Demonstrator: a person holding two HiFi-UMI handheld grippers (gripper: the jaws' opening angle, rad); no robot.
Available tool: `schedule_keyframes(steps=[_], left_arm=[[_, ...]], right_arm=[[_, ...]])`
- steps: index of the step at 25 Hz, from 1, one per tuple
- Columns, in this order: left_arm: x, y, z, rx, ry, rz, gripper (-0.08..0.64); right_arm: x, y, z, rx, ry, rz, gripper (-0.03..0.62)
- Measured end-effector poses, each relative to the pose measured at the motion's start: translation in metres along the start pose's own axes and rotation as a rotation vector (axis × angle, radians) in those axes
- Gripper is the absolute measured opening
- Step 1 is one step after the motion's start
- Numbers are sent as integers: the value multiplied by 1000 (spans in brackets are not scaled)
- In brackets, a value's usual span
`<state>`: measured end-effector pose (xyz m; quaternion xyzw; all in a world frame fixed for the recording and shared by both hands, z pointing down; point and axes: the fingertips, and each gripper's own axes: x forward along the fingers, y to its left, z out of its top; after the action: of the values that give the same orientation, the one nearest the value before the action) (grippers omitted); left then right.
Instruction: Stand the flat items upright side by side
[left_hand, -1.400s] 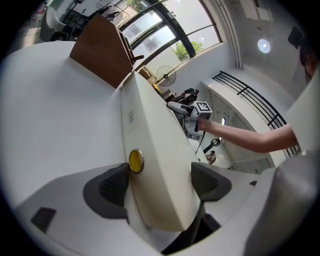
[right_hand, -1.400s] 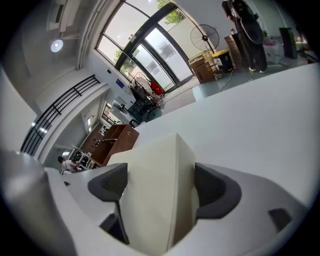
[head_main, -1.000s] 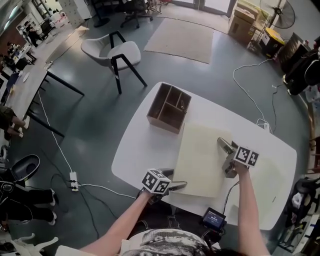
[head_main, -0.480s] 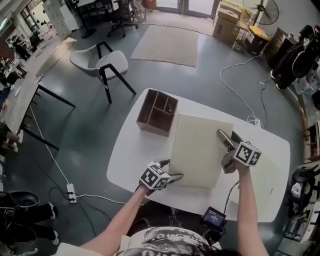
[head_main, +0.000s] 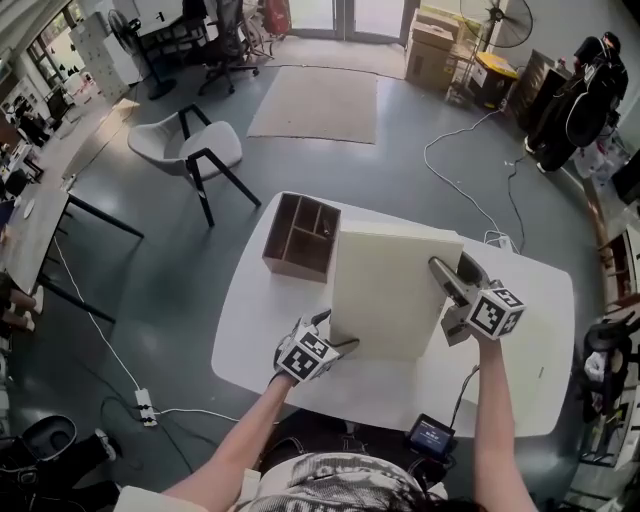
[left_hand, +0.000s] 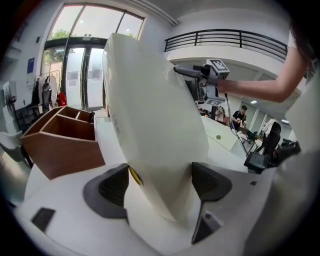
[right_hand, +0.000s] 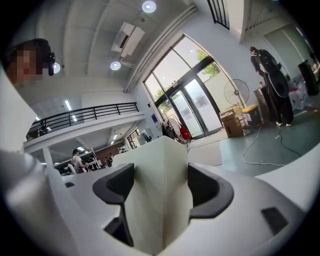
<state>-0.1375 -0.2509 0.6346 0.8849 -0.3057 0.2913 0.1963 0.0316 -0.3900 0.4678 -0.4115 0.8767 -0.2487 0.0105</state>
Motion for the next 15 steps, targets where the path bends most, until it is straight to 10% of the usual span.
schedule_keyframes(steps=[15], left_arm=[[10,30,23,220,-7,190,400]], right_arm=[[-37,40,23,-223,-50,96,321]])
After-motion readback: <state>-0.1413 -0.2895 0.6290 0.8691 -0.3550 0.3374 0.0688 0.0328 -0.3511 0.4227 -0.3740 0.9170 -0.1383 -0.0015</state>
